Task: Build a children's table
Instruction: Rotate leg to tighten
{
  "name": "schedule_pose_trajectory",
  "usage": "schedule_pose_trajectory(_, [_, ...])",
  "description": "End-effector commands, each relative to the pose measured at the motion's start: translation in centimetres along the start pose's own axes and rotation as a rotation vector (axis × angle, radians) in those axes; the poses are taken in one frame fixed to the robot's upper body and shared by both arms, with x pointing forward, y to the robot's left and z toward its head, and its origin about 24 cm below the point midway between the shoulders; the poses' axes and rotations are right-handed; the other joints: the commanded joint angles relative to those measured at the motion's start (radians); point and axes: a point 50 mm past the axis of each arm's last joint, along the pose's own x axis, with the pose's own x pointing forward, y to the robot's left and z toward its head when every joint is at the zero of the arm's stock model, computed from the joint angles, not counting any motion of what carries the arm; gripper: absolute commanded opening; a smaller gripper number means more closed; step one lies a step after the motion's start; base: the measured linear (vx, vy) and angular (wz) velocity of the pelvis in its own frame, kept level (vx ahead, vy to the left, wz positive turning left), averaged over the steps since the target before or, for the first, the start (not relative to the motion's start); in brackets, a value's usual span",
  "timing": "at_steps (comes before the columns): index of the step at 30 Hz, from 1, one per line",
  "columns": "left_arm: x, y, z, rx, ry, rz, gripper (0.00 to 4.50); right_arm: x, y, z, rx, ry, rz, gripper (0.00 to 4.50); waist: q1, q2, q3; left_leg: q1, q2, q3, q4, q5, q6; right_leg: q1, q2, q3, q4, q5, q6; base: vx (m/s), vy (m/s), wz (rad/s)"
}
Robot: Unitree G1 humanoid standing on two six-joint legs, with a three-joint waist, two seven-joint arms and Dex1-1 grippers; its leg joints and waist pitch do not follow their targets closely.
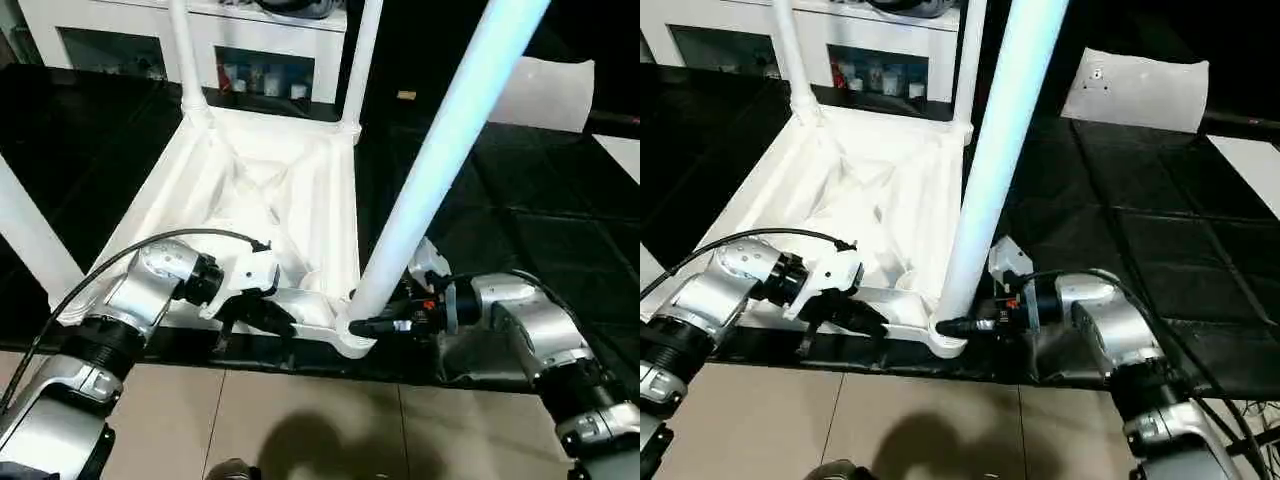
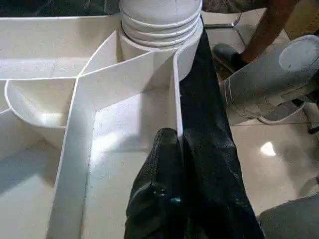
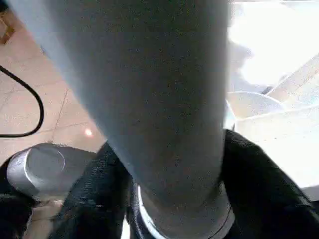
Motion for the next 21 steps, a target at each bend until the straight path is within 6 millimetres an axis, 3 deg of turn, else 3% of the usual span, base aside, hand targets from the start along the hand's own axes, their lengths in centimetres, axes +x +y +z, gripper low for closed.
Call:
schedule_pose_trajectory(1, [0.8, -0.1, -0.1, 0.022, 0.067, -0.054, 0.00, -0.2, 0.0, 0.0, -0.003, 0.014, 0.030, 2.24, -0.003, 0.002, -0.063, 0.040, 0.095, -0.038, -0.081, -0.220, 0.000, 0.027, -0.077, 0.044, -0.063, -0.172, -0.257, 0.000, 0.000, 0.00])
schedule_pose_trajectory(8, [1.0, 0.6, -0.2, -0.022, 0.038, 0.045, 0.00, 0.4, 0.6, -0.3, 0.027, -0.004, 0.046, 2.07, 0.004, 0.001, -0.061, 0.042, 0.095, -0.037, -0.083, -0.237, -0.005, 0.025, -0.077, 0.045, -0.066, -0.201, -0.249, 0.000, 0.000, 0.00])
schedule_pose_trajectory(11, [1.3, 1.9, 0.2, -0.079, -0.001, 0.191, 0.00, 1.3, 0.3, -0.6, 0.063, -0.028, -0.058, 2.06, 0.007, 0.004, -0.053, 0.052, 0.096, -0.043, -0.088, -0.330, -0.041, 0.016, -0.082, 0.048, -0.082, -0.330, -0.226, 0.000, 0.000, 0.00])
schedule_pose_trajectory(13, [1.5, 2.5, 0.6, -0.115, -0.047, 0.258, 0.00, 2.0, -0.1, -1.0, 0.072, -0.021, -0.144, 2.05, -0.003, 0.003, -0.052, 0.054, 0.095, -0.052, -0.092, -0.388, -0.081, 0.012, -0.084, 0.047, -0.090, -0.429, -0.188, 0.000, 0.000, 0.00])
schedule_pose_trajectory(16, [2.8, 3.7, 2.2, -0.235, -0.182, 0.392, 0.00, 4.3, -1.1, -1.4, 0.150, -0.053, -0.366, 2.03, -0.023, 0.008, -0.050, 0.053, 0.092, -0.064, -0.095, -0.452, -0.107, 0.008, -0.086, 0.042, -0.100, -0.508, -0.156, -0.017, 0.006, -0.02])
schedule_pose_trajectory(18, [3.1, 3.8, 2.4, -0.257, -0.197, 0.408, 0.00, 4.7, -1.3, -1.2, 0.171, -0.069, -0.401, 2.00, -0.042, 0.004, -0.049, 0.049, 0.089, -0.070, -0.097, -0.489, -0.119, 0.008, -0.084, 0.036, -0.104, -0.546, -0.143, -0.025, 0.009, -0.03])
schedule_pose_trajectory(20, [3.9, 4.1, 3.0, -0.301, -0.225, 0.447, 0.00, 5.6, -2.0, -0.9, 0.216, -0.091, -0.520, 2.00, -0.056, 0.005, -0.050, 0.047, 0.087, -0.074, -0.095, -0.503, -0.110, 0.009, -0.087, 0.035, -0.112, -0.574, -0.126, 0.000, 0.000, 0.00])
schedule_pose_trajectory(21, [4.0, 4.2, 3.1, -0.309, -0.231, 0.454, 0.00, 5.8, -2.2, -0.8, 0.224, -0.094, -0.542, 1.99, -0.061, 0.010, -0.049, 0.048, 0.087, -0.073, -0.096, -0.508, -0.111, 0.003, -0.086, 0.037, -0.114, -0.573, -0.126, 0.000, 0.000, 0.00])
